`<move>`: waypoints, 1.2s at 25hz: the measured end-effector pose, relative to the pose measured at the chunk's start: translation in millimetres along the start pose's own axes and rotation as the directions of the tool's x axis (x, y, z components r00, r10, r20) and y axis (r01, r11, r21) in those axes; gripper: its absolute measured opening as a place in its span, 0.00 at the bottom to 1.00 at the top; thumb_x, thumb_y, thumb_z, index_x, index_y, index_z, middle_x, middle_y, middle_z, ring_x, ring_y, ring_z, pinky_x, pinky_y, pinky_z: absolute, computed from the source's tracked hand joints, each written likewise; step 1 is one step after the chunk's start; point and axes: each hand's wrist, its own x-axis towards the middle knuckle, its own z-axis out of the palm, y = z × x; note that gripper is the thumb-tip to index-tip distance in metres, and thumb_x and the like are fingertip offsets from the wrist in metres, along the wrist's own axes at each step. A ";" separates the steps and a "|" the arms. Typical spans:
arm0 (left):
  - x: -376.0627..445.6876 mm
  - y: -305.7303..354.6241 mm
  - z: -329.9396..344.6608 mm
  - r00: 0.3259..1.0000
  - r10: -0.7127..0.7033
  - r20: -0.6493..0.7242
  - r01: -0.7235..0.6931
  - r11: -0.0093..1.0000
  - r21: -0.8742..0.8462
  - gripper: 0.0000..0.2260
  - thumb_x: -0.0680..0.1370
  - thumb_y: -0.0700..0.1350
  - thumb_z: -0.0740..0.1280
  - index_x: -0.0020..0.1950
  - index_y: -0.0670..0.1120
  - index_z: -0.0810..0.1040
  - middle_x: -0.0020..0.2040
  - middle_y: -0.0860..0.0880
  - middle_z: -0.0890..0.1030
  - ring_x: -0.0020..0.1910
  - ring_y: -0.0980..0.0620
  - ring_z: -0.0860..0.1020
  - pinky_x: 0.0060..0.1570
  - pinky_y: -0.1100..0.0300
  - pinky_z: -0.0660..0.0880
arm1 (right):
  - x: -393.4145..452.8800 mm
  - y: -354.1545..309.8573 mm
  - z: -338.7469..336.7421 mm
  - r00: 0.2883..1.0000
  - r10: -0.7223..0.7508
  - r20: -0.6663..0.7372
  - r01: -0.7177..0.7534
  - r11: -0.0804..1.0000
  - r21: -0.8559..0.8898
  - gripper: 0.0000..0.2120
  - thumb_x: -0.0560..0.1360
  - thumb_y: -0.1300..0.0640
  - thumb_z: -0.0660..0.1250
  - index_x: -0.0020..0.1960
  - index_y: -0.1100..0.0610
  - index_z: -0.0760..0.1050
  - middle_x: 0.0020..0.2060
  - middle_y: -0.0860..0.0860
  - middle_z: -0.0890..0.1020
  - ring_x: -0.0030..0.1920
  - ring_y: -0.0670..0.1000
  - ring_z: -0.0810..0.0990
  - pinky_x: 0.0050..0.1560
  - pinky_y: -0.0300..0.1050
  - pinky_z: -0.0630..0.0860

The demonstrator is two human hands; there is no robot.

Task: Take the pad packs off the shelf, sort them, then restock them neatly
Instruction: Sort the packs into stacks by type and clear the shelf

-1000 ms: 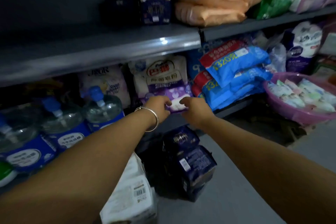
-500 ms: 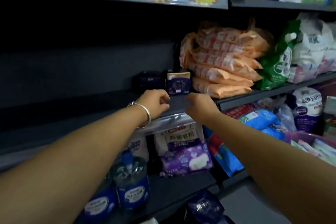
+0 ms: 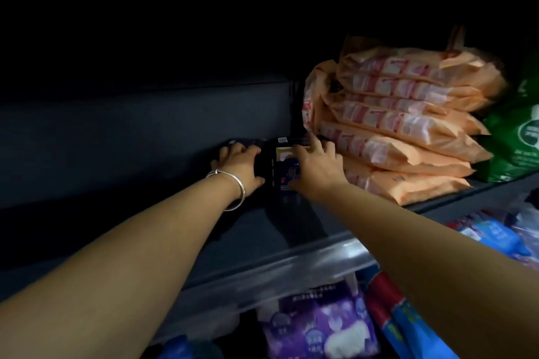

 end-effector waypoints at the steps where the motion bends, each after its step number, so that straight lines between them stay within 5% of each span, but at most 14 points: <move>1: 9.1 -1.2 3.8 1.000 -0.011 -0.001 0.011 1.000 0.006 0.30 0.75 0.51 0.67 0.74 0.56 0.58 0.74 0.48 0.57 0.73 0.43 0.54 0.68 0.47 0.58 | 9.7 -0.9 4.0 1.000 0.009 0.012 -0.009 1.000 0.003 0.35 0.73 0.47 0.68 0.75 0.52 0.56 0.76 0.56 0.47 0.73 0.64 0.51 0.69 0.60 0.58; 7: 45.8 -0.1 23.6 1.000 0.015 0.003 -0.016 0.992 0.126 0.26 0.77 0.52 0.64 0.73 0.59 0.58 0.76 0.47 0.54 0.75 0.43 0.48 0.68 0.43 0.55 | 44.3 6.2 23.4 0.994 0.044 0.097 -0.047 0.998 0.031 0.39 0.74 0.46 0.67 0.77 0.48 0.49 0.77 0.54 0.44 0.75 0.64 0.43 0.68 0.65 0.56; 13: 43.5 -9.0 26.5 0.984 0.027 -0.175 0.004 0.985 0.173 0.14 0.78 0.55 0.59 0.60 0.51 0.70 0.64 0.46 0.69 0.65 0.43 0.65 0.62 0.45 0.61 | 41.9 3.8 25.3 0.999 0.025 -0.026 -0.025 1.000 0.004 0.31 0.74 0.45 0.66 0.72 0.52 0.58 0.70 0.56 0.62 0.71 0.62 0.55 0.64 0.59 0.63; 17: 38.6 -27.6 15.0 0.947 -0.024 -0.319 0.116 0.956 0.271 0.18 0.78 0.55 0.60 0.63 0.46 0.66 0.60 0.43 0.74 0.60 0.42 0.71 0.59 0.47 0.64 | 34.4 -6.8 18.6 0.989 -0.018 -0.147 0.010 0.998 -0.058 0.24 0.76 0.45 0.62 0.66 0.58 0.66 0.65 0.56 0.68 0.68 0.60 0.60 0.60 0.56 0.65; 21: 38.4 -34.4 15.0 0.987 0.039 -0.158 0.004 0.965 0.262 0.26 0.76 0.46 0.62 0.72 0.58 0.59 0.66 0.44 0.65 0.65 0.42 0.63 0.60 0.46 0.65 | 35.4 -15.7 10.0 0.971 -0.067 -0.230 0.048 0.995 -0.087 0.25 0.77 0.40 0.57 0.60 0.60 0.75 0.62 0.58 0.71 0.65 0.61 0.63 0.59 0.54 0.65; 26: 38.4 -45.4 10.6 0.995 -0.037 -0.094 0.063 0.955 0.291 0.22 0.75 0.41 0.61 0.69 0.53 0.65 0.67 0.45 0.67 0.67 0.42 0.63 0.63 0.45 0.65 | 44.3 -4.0 9.9 0.999 0.041 -0.022 -0.038 0.993 0.109 0.27 0.72 0.35 0.61 0.65 0.50 0.69 0.70 0.55 0.61 0.71 0.65 0.54 0.68 0.67 0.53; 28: 39.4 -42.9 10.4 0.988 -0.054 -0.143 0.099 0.938 0.332 0.23 0.76 0.37 0.59 0.69 0.49 0.62 0.68 0.45 0.66 0.68 0.42 0.62 0.64 0.44 0.65 | 48.5 1.6 9.2 0.991 0.061 0.116 -0.083 0.977 0.195 0.30 0.71 0.36 0.63 0.70 0.44 0.64 0.75 0.53 0.54 0.74 0.66 0.47 0.70 0.70 0.47; 30: 42.1 -33.0 14.0 0.991 -0.022 -0.131 0.063 0.944 0.323 0.28 0.75 0.37 0.61 0.73 0.49 0.57 0.73 0.45 0.59 0.71 0.41 0.56 0.65 0.40 0.62 | 50.8 4.1 7.4 0.985 0.047 0.165 -0.072 0.987 0.146 0.31 0.71 0.36 0.63 0.71 0.39 0.61 0.74 0.53 0.57 0.73 0.66 0.51 0.71 0.68 0.48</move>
